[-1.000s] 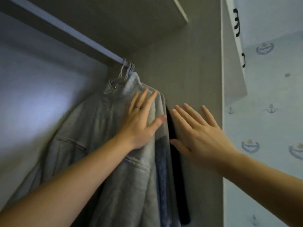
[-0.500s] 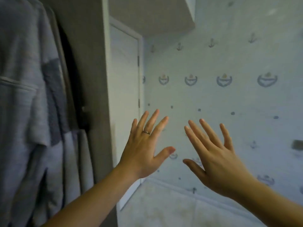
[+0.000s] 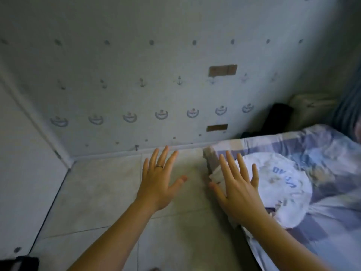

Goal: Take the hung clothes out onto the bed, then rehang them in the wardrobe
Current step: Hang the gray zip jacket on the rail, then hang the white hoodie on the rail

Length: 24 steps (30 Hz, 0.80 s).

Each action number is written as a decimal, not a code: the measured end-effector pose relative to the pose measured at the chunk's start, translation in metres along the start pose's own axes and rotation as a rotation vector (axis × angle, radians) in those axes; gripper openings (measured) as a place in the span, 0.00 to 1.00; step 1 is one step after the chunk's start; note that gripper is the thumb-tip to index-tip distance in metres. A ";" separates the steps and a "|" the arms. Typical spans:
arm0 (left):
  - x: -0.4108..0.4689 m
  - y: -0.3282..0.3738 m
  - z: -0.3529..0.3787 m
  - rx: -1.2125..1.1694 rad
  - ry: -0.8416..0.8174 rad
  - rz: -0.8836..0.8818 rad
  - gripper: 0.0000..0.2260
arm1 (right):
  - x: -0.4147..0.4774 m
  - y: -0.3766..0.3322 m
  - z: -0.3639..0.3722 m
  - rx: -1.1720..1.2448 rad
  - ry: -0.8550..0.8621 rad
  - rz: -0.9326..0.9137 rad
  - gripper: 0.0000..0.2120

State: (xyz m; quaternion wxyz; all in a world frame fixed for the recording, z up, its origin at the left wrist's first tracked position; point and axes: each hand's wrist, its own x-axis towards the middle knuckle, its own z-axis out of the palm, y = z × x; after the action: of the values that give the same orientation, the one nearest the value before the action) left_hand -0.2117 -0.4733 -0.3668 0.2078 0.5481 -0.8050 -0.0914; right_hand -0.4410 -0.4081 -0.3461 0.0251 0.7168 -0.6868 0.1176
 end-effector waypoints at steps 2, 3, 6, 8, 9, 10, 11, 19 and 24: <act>0.021 0.009 0.036 -0.043 -0.078 0.027 0.36 | 0.001 0.025 0.020 -0.004 -0.046 0.106 0.38; 0.033 0.013 0.052 -0.060 -0.110 0.045 0.36 | 0.003 0.037 0.029 -0.010 -0.066 0.160 0.38; 0.078 0.025 0.092 -0.103 -0.188 0.109 0.36 | 0.017 0.069 0.051 -0.011 -0.117 0.321 0.38; 0.113 0.033 0.113 -0.127 -0.232 0.160 0.37 | 0.032 0.088 0.063 -0.002 -0.138 0.423 0.39; 0.132 0.037 0.122 -0.138 -0.256 0.188 0.37 | 0.040 0.098 0.068 0.000 -0.145 0.469 0.40; 0.151 0.040 0.132 -0.147 -0.284 0.214 0.37 | 0.048 0.108 0.073 0.000 -0.151 0.519 0.41; 0.169 0.044 0.142 -0.152 -0.314 0.240 0.37 | 0.056 0.118 0.077 0.001 -0.156 0.570 0.41; 0.283 0.075 0.202 -0.183 -0.523 0.407 0.39 | 0.104 0.175 0.096 0.040 -0.205 0.935 0.37; 0.337 0.114 0.247 -0.178 -0.651 0.477 0.35 | 0.120 0.211 0.100 0.082 -0.212 1.113 0.36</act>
State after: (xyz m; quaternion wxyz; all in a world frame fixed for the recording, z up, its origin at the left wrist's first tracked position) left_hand -0.5207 -0.7595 -0.4664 0.0043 0.2686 -0.9221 -0.2784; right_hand -0.6335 -0.5570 -0.4454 -0.1376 0.2552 -0.9547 0.0668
